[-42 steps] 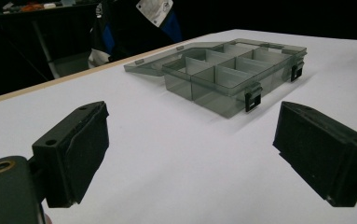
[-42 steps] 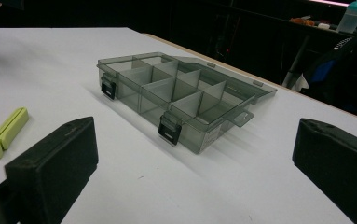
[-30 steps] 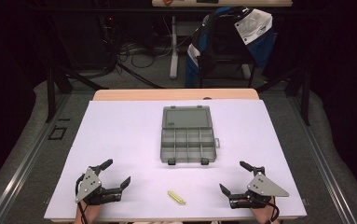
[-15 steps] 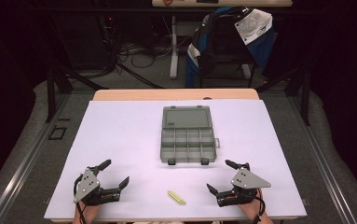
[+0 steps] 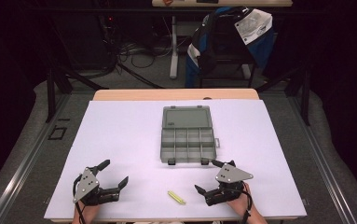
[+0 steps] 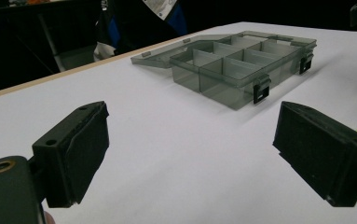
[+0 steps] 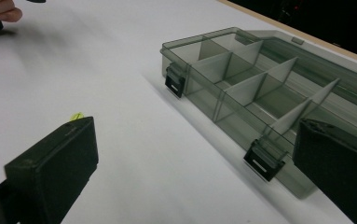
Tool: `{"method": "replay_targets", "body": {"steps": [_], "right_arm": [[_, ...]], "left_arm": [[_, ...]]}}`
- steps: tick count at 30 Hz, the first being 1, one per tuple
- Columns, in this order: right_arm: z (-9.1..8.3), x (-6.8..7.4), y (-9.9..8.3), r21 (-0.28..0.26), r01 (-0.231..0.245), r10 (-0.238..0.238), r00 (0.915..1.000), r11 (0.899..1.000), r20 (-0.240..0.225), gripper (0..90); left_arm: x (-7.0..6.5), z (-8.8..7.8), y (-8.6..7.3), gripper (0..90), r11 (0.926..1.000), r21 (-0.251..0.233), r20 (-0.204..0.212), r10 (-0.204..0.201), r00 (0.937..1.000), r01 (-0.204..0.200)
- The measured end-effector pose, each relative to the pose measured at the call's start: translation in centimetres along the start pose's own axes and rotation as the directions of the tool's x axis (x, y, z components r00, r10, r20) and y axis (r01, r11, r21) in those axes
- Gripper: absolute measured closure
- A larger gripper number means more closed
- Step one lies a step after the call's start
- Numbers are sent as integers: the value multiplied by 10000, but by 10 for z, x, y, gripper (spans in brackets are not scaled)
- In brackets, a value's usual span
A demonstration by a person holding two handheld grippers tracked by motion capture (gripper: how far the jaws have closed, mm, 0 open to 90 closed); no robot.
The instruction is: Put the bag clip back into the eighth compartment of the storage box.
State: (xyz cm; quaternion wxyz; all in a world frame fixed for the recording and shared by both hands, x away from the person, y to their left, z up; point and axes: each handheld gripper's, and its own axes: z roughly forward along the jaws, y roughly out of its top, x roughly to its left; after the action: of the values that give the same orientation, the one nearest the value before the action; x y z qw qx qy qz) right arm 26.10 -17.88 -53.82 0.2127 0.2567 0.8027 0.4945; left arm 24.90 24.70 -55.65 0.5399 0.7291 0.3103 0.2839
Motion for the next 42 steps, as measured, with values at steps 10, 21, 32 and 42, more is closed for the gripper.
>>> {"method": "replay_targets", "body": {"steps": [10,21,32,42], "right_arm": [[13,6,10,321,54,-44,9995,9995,-329,0],[28,18,26,745,286,-236,9975,9968,-673,0],[42,35,38,1651,560,-361,9920,9847,-1212,0],[55,51,46,2704,758,-371,9887,9598,-1455,0]], "left_arm": [[-1,1,0,102,10000,68,4,17,10000,-17],[0,-1,0,102,10000,52,-8,5,10000,-5],[0,-1,0,102,10000,46,6,-13,10000,13],[0,-2,0,102,10000,49,-4,8,10000,-8]]}}
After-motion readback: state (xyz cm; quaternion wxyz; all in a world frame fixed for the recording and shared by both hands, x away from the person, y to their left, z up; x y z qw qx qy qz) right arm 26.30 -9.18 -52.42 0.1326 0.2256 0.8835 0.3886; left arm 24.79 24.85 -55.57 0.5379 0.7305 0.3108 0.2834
